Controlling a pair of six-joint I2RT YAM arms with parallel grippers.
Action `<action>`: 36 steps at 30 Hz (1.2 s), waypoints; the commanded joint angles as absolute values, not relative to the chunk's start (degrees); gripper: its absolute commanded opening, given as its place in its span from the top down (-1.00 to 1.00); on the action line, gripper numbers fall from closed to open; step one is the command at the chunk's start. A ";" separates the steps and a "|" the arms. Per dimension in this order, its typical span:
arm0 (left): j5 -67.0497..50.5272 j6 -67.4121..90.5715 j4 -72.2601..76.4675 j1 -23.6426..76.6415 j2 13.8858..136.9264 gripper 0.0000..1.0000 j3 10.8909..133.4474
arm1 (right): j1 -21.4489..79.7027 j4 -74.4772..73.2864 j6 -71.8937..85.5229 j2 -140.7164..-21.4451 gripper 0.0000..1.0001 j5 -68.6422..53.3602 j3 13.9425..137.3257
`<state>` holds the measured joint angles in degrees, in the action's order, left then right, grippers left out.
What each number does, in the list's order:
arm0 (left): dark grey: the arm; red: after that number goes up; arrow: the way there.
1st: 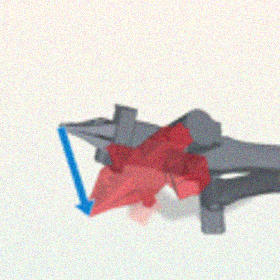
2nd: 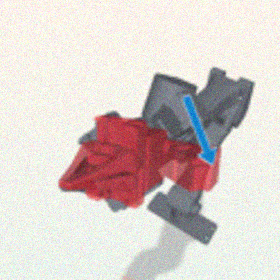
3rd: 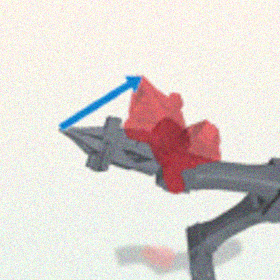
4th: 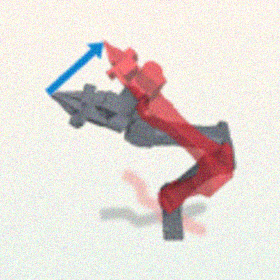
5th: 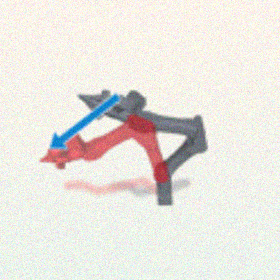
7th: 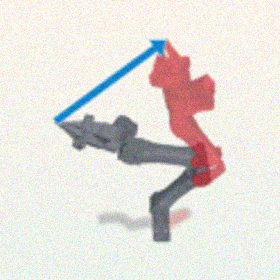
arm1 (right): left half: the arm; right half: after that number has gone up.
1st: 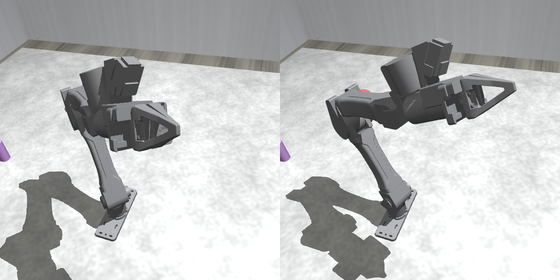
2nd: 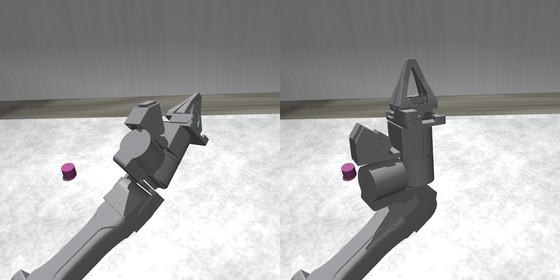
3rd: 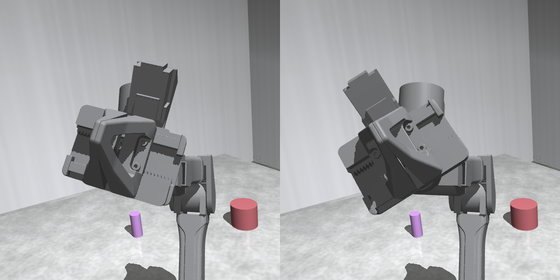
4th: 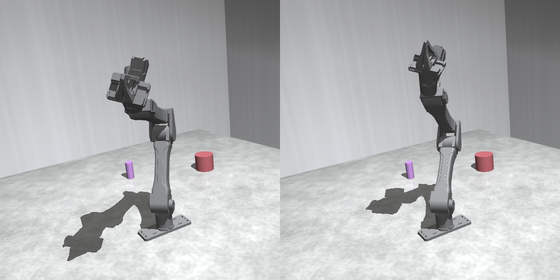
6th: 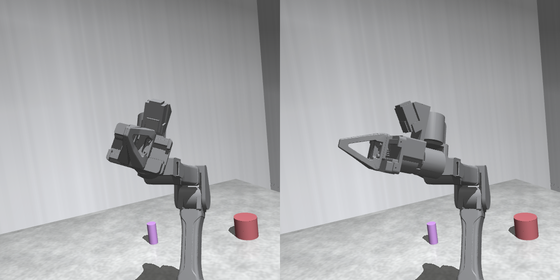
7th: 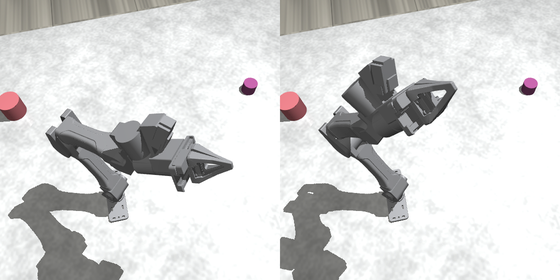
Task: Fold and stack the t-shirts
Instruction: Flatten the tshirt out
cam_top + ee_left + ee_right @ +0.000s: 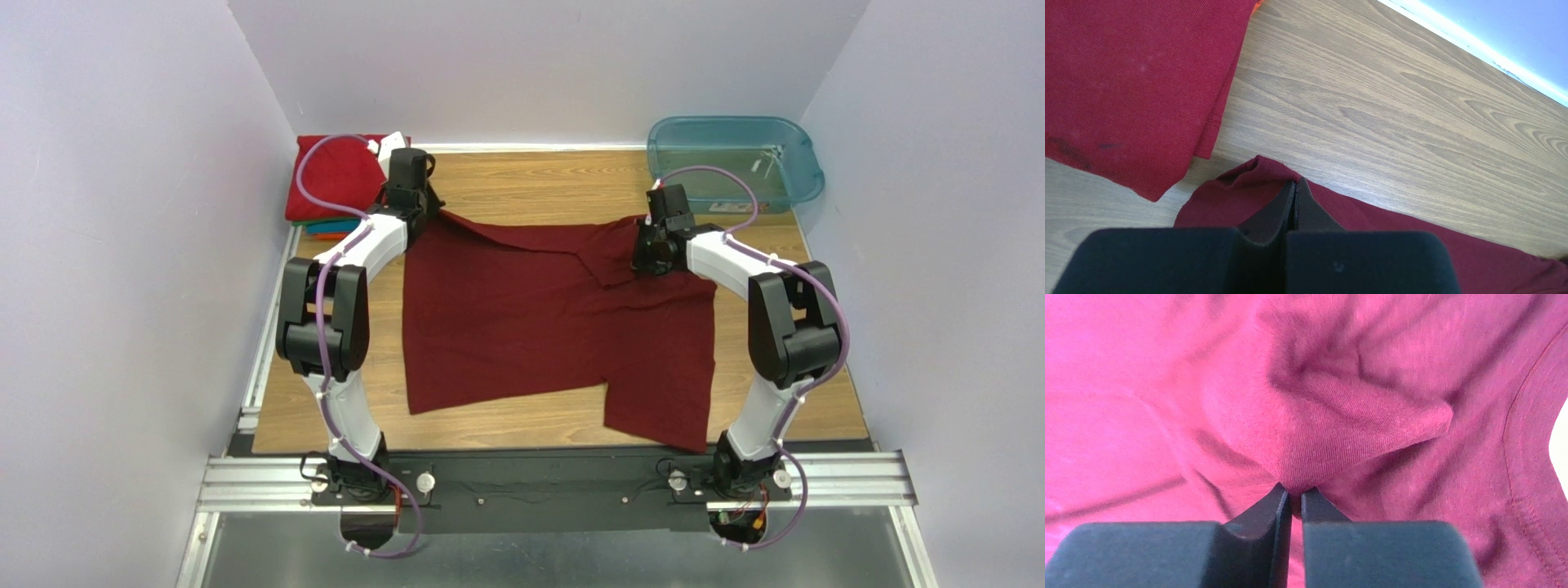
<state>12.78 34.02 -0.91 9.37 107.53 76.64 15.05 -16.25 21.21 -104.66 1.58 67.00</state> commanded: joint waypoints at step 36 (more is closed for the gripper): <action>9.32 32.87 -3.34 10.28 111.98 -0.92 91.33 | 15.12 -21.53 16.43 -126.05 -1.00 2.99 112.78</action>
